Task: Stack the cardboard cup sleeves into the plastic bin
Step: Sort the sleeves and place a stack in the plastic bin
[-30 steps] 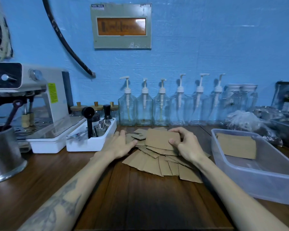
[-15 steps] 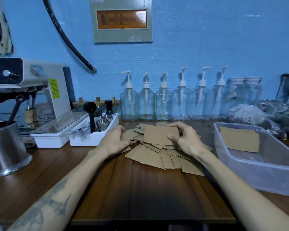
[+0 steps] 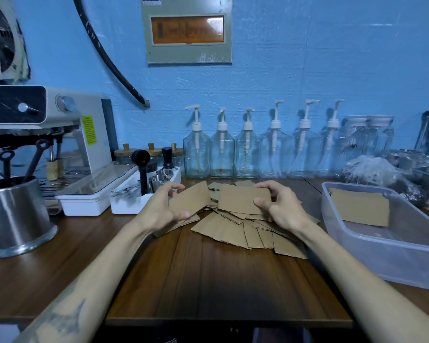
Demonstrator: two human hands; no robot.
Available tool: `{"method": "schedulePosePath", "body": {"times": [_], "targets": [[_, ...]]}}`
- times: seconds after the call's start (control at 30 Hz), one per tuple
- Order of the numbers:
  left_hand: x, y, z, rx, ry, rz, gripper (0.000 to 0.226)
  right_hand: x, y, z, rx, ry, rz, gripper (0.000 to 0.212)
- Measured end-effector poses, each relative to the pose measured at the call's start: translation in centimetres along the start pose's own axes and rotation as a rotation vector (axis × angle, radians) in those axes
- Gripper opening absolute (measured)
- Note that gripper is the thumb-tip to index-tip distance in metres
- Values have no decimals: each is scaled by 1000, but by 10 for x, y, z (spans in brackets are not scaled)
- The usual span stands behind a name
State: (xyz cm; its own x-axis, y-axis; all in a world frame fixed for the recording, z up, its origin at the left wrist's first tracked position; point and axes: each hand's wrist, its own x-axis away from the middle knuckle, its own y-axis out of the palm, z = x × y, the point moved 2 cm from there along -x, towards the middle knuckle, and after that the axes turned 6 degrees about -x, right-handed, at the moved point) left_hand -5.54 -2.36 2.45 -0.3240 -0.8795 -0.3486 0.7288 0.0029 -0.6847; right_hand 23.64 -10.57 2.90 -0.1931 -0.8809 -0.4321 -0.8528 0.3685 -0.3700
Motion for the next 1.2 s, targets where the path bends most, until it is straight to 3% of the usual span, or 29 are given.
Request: {"method": "schedulePosePath", "body": {"times": [0.1,0.23,0.33,0.5,0.6,0.8,1.0,1.2], "targets": [[-1,-8,3,238,-51,101,60,-1,0,3,-10,-4,5,27],[-1,-22,9,587,-85,364,54,-3,0,3,-28,-3,15,27],[3,-23,19,699,-47,379,51,-2,0,2,-30,-15,5,28],[11,11,46,447,90,125,27,-1,3,1,-23,-55,-29,28],[15,29,52,156,189,-18,30,-1,5,2,-29,-75,-55,29],[15,26,50,82,272,-16,34,2,10,0,-52,-68,-165,35],[13,30,52,106,323,5,56,10,17,-10,-84,-62,-282,40],[8,38,57,92,438,29,49,16,30,-16,-164,-58,-405,45]]}}
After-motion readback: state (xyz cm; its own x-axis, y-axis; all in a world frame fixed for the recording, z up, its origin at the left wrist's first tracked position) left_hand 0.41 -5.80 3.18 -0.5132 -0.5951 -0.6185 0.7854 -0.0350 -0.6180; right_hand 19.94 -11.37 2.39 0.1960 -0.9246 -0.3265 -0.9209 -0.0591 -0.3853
